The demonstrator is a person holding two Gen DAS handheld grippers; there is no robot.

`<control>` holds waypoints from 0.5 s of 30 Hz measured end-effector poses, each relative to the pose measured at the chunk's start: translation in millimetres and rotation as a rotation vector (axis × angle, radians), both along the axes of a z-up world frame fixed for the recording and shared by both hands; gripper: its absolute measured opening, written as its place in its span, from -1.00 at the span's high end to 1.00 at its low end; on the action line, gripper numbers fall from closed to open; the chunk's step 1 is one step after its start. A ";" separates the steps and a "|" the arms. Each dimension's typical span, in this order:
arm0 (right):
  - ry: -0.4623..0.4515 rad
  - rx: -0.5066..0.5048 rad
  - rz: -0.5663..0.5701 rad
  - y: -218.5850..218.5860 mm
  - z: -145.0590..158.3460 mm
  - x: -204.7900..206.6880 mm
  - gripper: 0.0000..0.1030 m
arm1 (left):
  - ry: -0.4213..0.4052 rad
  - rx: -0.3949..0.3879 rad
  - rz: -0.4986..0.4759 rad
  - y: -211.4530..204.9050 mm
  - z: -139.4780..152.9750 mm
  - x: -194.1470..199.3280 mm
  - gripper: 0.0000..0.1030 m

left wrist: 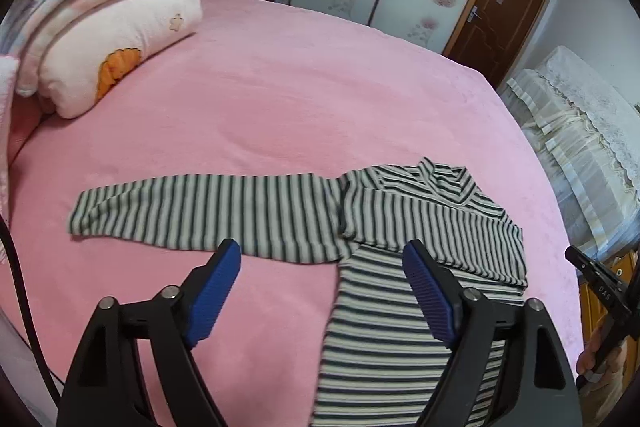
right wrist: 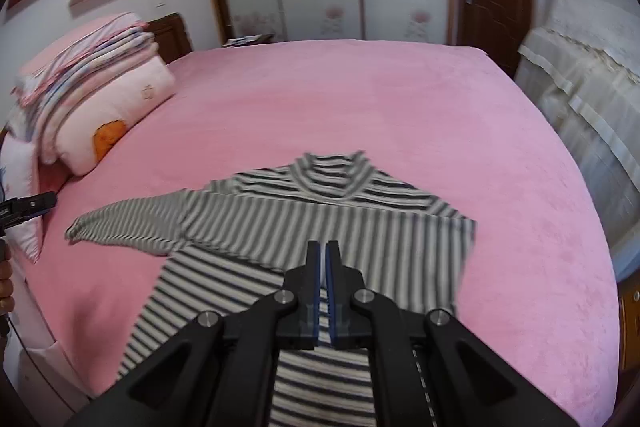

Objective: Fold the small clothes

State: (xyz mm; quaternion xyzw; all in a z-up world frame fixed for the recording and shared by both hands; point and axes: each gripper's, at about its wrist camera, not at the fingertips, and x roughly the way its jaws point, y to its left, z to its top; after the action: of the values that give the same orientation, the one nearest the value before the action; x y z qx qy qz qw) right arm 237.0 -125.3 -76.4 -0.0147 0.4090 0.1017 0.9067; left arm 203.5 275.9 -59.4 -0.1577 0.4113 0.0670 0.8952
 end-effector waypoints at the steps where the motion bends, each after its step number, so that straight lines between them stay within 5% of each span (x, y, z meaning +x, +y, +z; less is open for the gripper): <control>1: -0.001 0.008 0.016 9.1 0.9 -1.7 0.95 | -0.002 0.000 0.009 4.3 -1.9 -4.4 -0.63; 15: 0.027 0.058 0.210 143.3 -27.4 8.5 0.95 | 0.094 -0.033 0.240 110.6 -76.8 -31.1 -0.64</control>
State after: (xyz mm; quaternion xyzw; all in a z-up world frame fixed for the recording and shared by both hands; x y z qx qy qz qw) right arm 245.5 18.0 -103.8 -0.0296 0.4143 0.2080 0.8855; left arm 172.5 386.6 -136.2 -0.2174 0.4321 0.1741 0.8578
